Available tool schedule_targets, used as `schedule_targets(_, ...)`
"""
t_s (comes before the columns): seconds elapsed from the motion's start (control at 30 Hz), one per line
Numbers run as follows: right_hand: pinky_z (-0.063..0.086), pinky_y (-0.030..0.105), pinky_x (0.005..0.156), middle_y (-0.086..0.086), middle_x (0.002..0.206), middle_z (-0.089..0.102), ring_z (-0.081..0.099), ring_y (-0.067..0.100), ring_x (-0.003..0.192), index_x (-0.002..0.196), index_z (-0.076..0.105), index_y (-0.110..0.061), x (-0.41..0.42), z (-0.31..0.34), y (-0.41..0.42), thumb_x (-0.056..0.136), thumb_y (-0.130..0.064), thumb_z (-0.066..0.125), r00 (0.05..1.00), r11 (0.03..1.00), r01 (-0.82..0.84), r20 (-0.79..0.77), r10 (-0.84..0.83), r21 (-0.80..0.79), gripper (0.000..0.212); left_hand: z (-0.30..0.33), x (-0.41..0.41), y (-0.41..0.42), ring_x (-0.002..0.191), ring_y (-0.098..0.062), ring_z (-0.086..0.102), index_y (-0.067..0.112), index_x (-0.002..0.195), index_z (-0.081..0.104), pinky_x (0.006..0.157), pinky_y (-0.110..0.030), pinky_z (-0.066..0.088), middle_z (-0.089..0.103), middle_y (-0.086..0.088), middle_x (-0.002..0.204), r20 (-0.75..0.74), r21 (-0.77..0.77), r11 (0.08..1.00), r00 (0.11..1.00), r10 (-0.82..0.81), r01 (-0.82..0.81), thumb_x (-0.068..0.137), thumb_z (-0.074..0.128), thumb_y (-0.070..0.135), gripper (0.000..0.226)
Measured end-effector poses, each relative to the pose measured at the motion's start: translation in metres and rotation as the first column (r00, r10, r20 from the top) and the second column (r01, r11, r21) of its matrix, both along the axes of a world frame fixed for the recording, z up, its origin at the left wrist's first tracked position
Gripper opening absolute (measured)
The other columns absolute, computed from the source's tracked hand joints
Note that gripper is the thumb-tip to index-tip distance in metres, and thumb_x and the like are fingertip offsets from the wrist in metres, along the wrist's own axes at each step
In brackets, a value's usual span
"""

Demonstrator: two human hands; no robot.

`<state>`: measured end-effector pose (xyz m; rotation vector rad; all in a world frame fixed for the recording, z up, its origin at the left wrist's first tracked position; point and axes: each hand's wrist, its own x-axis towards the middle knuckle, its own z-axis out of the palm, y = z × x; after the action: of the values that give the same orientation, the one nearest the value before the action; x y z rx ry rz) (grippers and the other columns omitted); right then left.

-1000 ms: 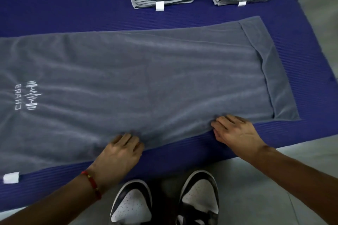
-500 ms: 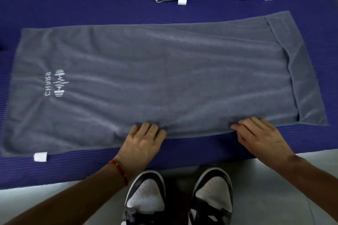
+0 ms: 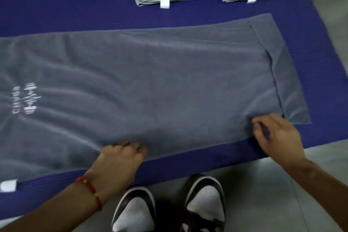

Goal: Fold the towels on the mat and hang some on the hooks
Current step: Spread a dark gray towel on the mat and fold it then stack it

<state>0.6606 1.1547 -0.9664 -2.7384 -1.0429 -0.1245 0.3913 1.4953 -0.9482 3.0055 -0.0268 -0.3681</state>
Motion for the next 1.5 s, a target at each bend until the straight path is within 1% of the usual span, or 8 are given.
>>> schedule_targets(0.17,0.042,0.059,0.094,0.036,0.123,0.050,0.049,0.054,0.114,0.122,0.050,0.006,0.051,-0.009,-0.050,0.099,-0.032,0.058,0.540,0.555,0.829,-0.162,-0.826,-0.066,0.045,0.001,0.066,0.019,0.087,-0.037,0.071,0.011,0.103,0.071,0.068,-0.047,0.062,0.071,-0.014,0.102,0.235,-0.017,0.993,0.966,-0.107,0.114,0.070,0.048,0.015,0.040)
schedule_targets(0.4,0.046,0.038,0.101,0.016,0.115,0.070,0.062,0.033,0.116,0.118,0.063,-0.003,0.067,-0.004,-0.055,0.096,-0.015,0.068,0.407,0.437,0.898,-0.466,-0.785,0.049,0.025,-0.017,0.179,0.020,0.124,-0.046,0.058,0.015,0.126,0.070,0.094,-0.059,0.051,0.056,-0.021,0.142,0.154,-0.002,0.982,0.970,-0.187,0.189,0.067,0.085,0.015,0.060)
schedule_targets(0.57,0.049,0.035,0.099,0.009,0.115,0.070,0.064,0.026,0.103,0.117,0.066,-0.010,0.073,0.002,-0.074,0.095,-0.011,0.069,0.256,0.293,0.956,-0.540,-0.802,0.017,0.022,-0.033,0.236,0.021,0.146,-0.048,0.025,0.030,0.152,0.042,0.106,-0.070,0.032,0.028,-0.013,0.163,0.126,0.059,0.997,0.991,-0.055,0.048,0.097,0.047,0.047,0.058)
schedule_targets(0.7,0.044,0.053,0.102,0.024,0.137,0.047,0.049,0.046,0.123,0.142,0.048,-0.012,0.092,0.008,-0.059,0.095,-0.032,0.067,0.519,0.592,0.782,-0.321,-0.792,-0.196,0.054,-0.055,0.252,0.038,0.150,-0.048,0.006,0.040,0.159,0.018,0.106,-0.080,0.016,0.010,-0.008,0.168,0.082,0.067,0.983,0.983,0.163,-0.168,0.102,0.017,0.059,0.060)
schedule_targets(0.87,0.050,0.056,0.091,0.021,0.123,0.060,0.056,0.047,0.107,0.134,0.059,-0.011,0.185,0.006,0.033,0.099,-0.031,0.053,0.942,0.952,0.297,-0.142,-0.304,-0.070,0.040,-0.070,0.246,0.041,0.153,-0.043,0.002,0.043,0.159,0.007,0.109,-0.081,0.004,0.006,-0.003,0.170,0.105,0.096,0.973,0.974,0.200,-0.210,0.098,0.010,0.064,0.065)
schedule_targets(1.1,0.038,0.052,0.113,0.010,0.143,0.056,0.051,0.035,0.130,0.144,0.053,-0.026,0.313,0.003,0.153,0.097,-0.003,0.052,0.970,0.968,0.114,-0.184,-0.157,-0.224,0.052,-0.070,0.243,0.044,0.155,-0.039,0.001,0.043,0.159,0.008,0.110,-0.079,0.007,0.007,0.000,0.170,0.134,0.099,0.970,0.969,0.209,-0.223,0.097,0.018,0.061,0.065)
schedule_targets(1.33,0.022,0.053,0.111,0.006,0.117,0.065,0.046,0.031,0.123,0.111,0.069,-0.027,0.350,0.010,0.171,0.096,-0.031,0.065,0.986,0.880,0.163,0.035,-0.165,-0.445,0.016,-0.068,0.245,0.045,0.155,-0.036,0.005,0.040,0.159,0.015,0.113,-0.075,0.006,0.011,-0.002,0.169,0.164,0.060,0.966,0.957,0.241,-0.253,0.096,0.027,0.055,0.066)
schedule_targets(1.5,0.006,0.077,0.112,0.011,0.164,0.020,0.015,0.038,0.152,0.151,0.036,-0.027,0.294,-0.011,0.177,0.104,-0.032,0.047,0.944,0.894,0.323,0.041,-0.327,-0.310,0.049,-0.064,0.244,0.045,0.155,-0.036,0.007,0.040,0.159,0.016,0.117,-0.071,0.005,0.010,-0.005,0.169,0.129,0.033,0.952,0.946,0.296,-0.303,0.094,0.030,0.058,0.069)
